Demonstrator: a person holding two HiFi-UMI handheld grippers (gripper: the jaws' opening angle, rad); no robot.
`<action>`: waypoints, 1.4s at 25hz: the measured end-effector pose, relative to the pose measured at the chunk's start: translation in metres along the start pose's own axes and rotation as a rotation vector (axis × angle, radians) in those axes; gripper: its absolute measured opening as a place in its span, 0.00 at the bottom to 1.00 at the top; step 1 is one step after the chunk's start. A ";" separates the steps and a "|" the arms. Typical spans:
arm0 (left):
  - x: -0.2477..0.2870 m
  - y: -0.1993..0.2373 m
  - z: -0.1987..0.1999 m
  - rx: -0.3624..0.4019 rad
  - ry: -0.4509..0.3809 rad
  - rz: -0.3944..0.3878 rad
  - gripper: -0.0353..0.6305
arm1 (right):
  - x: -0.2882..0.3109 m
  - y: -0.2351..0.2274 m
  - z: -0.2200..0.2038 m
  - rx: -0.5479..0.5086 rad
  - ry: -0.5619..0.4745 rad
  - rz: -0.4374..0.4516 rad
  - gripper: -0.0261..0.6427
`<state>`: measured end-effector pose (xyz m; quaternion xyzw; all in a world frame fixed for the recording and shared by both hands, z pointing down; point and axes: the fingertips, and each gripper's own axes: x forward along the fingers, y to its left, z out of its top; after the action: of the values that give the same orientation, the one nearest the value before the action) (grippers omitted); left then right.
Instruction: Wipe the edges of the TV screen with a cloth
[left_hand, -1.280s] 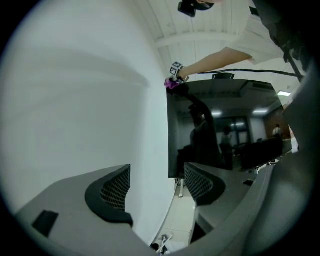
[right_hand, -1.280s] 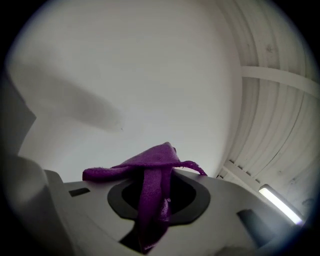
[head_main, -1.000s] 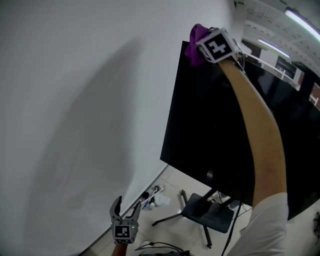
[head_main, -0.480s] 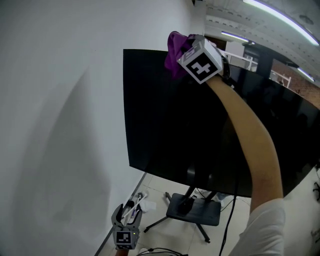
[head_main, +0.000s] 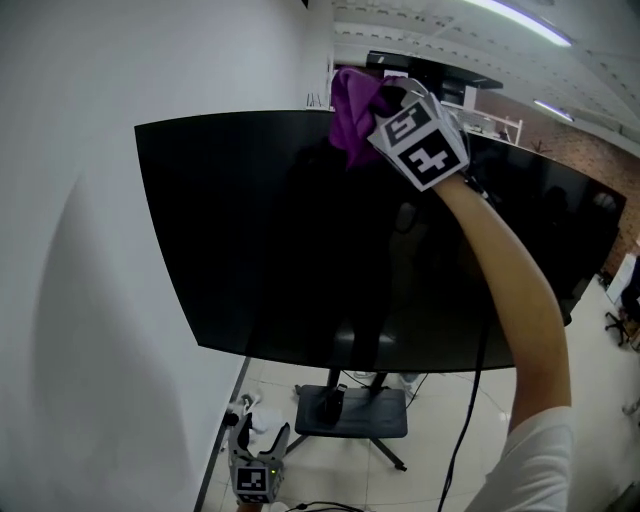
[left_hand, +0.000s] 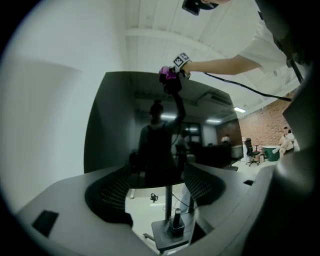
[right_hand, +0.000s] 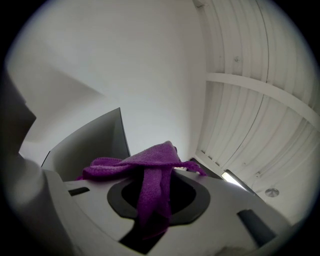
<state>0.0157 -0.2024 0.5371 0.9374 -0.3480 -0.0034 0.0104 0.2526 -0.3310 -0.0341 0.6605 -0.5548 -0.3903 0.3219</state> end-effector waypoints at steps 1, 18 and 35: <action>0.005 -0.012 0.000 0.000 -0.001 -0.017 0.53 | -0.012 -0.010 -0.014 0.000 0.009 -0.010 0.19; 0.053 -0.125 -0.015 0.078 0.027 -0.246 0.53 | -0.194 -0.179 -0.252 0.156 0.291 -0.325 0.19; 0.060 -0.165 -0.018 0.053 0.059 -0.260 0.53 | -0.364 -0.045 -0.372 0.463 0.066 -0.438 0.19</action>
<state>0.1694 -0.1159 0.5511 0.9743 -0.2230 0.0321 -0.0048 0.5698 0.0320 0.1661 0.8322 -0.4627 -0.2922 0.0891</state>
